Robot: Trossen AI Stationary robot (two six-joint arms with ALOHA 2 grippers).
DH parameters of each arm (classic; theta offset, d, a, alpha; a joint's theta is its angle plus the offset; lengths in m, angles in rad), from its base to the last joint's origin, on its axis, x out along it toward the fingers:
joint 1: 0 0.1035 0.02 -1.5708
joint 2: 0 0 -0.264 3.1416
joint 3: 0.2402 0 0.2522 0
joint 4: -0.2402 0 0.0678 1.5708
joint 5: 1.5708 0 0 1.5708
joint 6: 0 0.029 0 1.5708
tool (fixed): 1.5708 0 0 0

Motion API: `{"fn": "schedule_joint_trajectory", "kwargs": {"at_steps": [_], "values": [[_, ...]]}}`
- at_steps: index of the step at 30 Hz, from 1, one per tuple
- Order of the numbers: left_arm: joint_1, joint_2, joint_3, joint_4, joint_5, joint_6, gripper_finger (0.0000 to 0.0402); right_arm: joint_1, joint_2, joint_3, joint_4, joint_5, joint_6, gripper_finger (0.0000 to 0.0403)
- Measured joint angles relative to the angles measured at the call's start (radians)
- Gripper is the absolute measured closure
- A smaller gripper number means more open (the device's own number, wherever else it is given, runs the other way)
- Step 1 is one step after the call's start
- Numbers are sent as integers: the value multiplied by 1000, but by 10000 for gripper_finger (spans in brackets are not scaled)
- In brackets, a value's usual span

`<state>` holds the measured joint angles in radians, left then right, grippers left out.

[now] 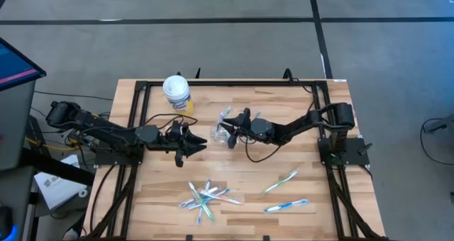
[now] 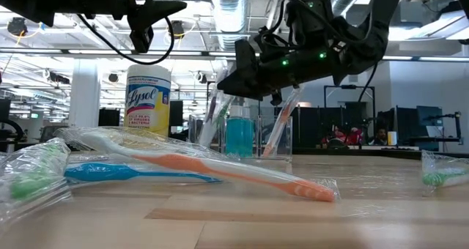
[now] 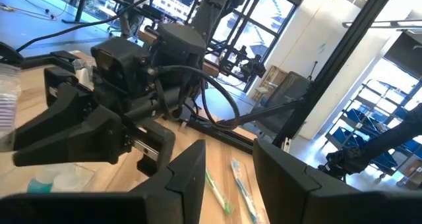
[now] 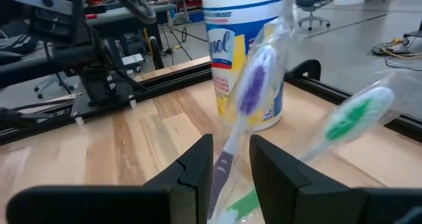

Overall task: Pick & Place toothbrushing station
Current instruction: Put the blue mouthwash into the transparent organizer, then put the right green toothbrush into the transparent organizer

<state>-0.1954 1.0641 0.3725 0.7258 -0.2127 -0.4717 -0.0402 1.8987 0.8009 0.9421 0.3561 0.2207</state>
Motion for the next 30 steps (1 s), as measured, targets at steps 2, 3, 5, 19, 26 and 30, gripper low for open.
{"fn": "schedule_joint_trajectory", "kwargs": {"at_steps": [2,3,5,19,26,30], "values": [[0,0,0,0,0,0,279,9,-8,0,-4,0,-7,311],[0,0,0,0,0,0,279,14,-9,0,-6,0,-10,311],[0,0,0,0,0,0,279,22,-9,0,-20,0,-11,312],[-15,0,0,-1,0,0,279,98,-52,-2,-112,0,-11,312],[-15,0,0,0,0,0,279,137,-138,-4,-292,0,-13,312],[-15,0,0,-1,0,0,279,166,-214,-3,-442,0,-11,312]]}}
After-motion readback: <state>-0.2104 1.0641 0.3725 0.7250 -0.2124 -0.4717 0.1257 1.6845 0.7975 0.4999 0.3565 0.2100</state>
